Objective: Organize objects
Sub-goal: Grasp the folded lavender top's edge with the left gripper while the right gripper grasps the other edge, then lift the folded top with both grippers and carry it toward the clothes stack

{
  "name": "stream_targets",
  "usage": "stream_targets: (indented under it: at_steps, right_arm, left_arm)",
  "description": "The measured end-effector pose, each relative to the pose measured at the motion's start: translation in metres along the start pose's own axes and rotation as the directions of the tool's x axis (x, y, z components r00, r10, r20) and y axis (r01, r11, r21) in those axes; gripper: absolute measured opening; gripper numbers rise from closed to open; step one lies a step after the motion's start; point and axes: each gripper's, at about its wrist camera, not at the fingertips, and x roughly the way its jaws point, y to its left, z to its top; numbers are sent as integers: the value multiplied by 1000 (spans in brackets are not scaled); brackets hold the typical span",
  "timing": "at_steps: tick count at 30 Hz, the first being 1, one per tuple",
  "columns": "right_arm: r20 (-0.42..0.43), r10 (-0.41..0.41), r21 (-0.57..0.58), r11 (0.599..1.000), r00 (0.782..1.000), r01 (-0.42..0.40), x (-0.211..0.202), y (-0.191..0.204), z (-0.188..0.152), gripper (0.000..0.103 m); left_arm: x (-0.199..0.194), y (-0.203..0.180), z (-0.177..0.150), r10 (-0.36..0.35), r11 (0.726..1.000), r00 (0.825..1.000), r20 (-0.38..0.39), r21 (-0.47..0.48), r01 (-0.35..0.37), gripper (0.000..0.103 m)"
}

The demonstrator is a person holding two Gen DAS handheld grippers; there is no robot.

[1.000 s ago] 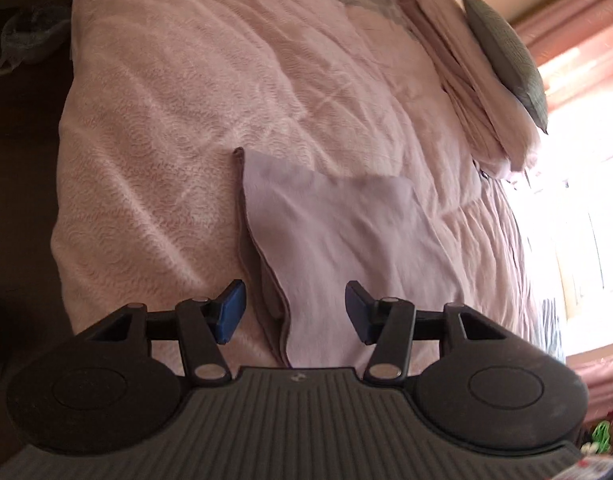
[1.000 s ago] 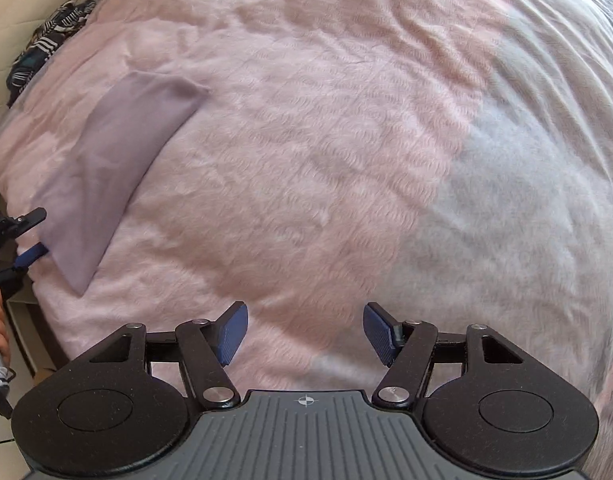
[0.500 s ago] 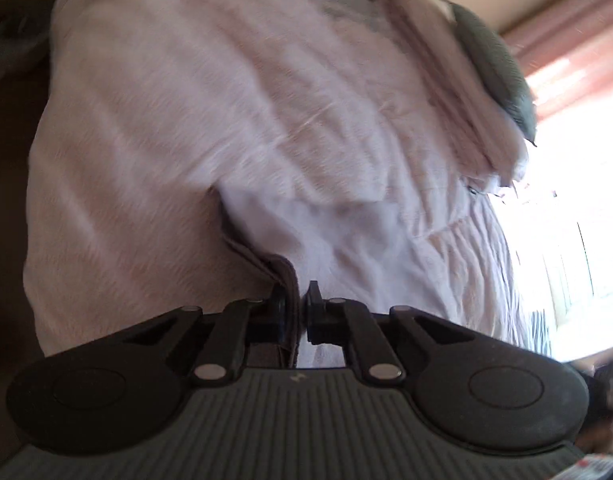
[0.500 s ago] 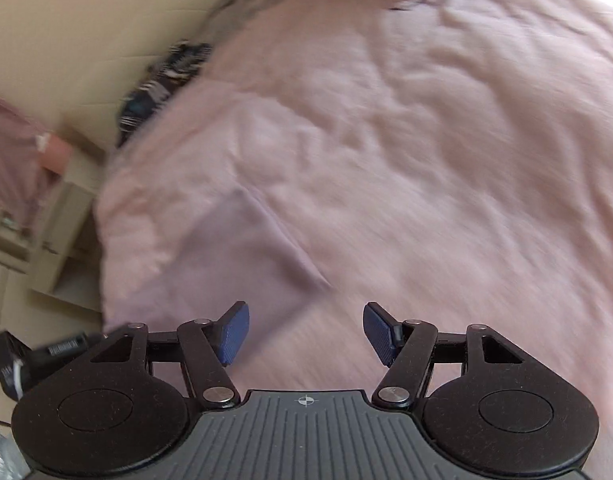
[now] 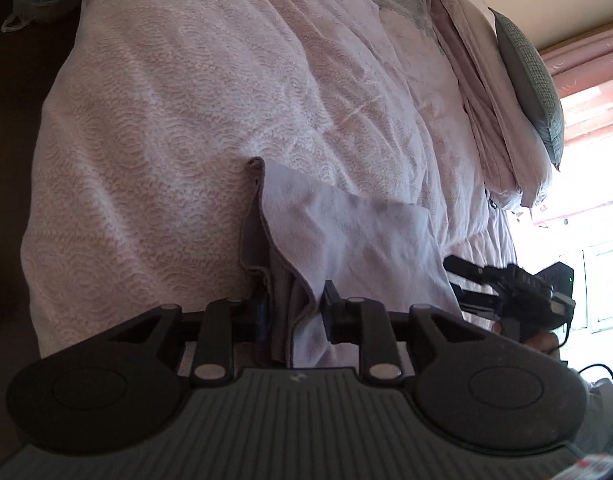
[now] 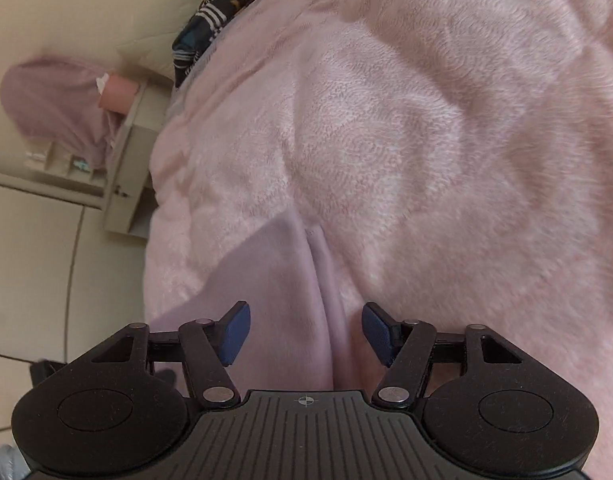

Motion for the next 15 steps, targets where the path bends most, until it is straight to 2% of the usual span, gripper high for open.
stream_targets:
  at_steps: [1,2,5,8,10,12,15]
  right_arm:
    - [-5,-10,-5,1000,1000,10,4,1,0,15]
    - [-1,-17,-20,1000,1000,17,5,3,-1,10]
    - [79,-10,-39,999,997,13,-13,12,-13,4]
    - [204,22,-32,999,979,-16,-46,29,-34,4]
    - [301,21,-25,1000,953,-14,-73,47,-55,4]
    - [396,12,-7,1000,918,-11,-103,62,-78,4]
    - [528,-19,14,1000,849,14,-148,89,-118,4]
  left_arm:
    - [0,-1,1,0,1000,1000,-1,2,0,20]
    - [0,-1,4,7,1000,1000,0,6,-7,15]
    - [-3,-13,10,18,998,1000,10,61,-18,8]
    - [-10,-35,15,12,990,1000,21,138,-15,7]
    - [-18,-52,19,-3,984,999,32,180,-3,6]
    - [-28,-70,24,-35,974,998,50,223,23,6]
    - [-49,-106,29,-107,945,992,69,318,80,6]
